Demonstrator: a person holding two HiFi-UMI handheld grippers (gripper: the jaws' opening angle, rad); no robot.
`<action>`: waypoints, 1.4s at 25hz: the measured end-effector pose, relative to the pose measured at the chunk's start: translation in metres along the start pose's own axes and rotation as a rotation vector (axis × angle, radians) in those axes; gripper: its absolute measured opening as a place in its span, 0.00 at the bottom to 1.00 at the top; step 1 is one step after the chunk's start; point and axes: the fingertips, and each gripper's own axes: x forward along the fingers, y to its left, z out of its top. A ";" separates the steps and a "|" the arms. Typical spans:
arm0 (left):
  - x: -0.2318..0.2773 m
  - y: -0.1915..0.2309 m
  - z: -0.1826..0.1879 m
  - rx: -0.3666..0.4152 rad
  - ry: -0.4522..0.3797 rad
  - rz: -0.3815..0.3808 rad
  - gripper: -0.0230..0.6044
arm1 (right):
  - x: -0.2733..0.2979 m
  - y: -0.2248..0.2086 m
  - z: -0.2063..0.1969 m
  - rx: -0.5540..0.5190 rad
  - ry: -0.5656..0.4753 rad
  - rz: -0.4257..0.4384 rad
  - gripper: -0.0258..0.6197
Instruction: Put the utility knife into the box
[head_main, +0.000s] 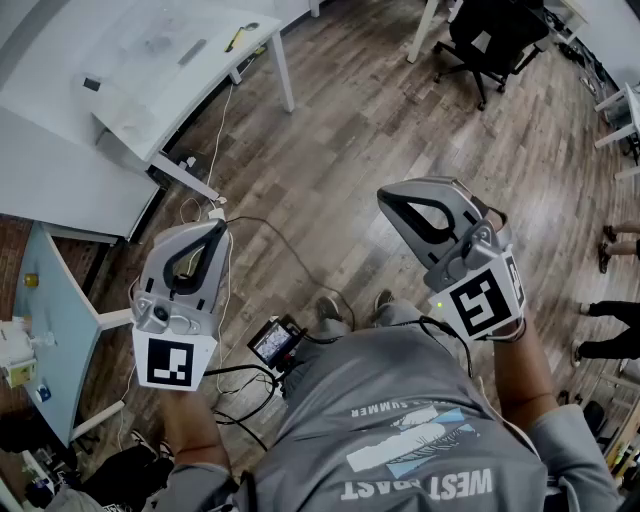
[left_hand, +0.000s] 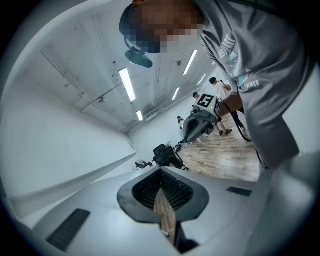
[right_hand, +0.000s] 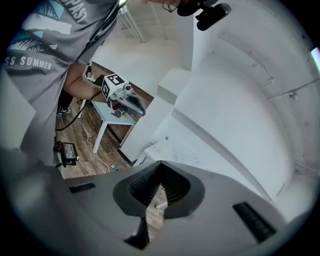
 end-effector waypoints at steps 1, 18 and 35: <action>0.005 -0.004 -0.002 -0.002 0.014 -0.016 0.05 | -0.002 -0.001 -0.004 0.008 0.007 0.004 0.05; 0.109 -0.002 0.029 0.035 0.105 0.030 0.05 | 0.000 -0.075 -0.067 0.028 -0.133 0.093 0.08; 0.101 0.086 -0.039 0.036 0.034 0.011 0.05 | 0.092 -0.104 -0.047 0.035 -0.044 -0.008 0.08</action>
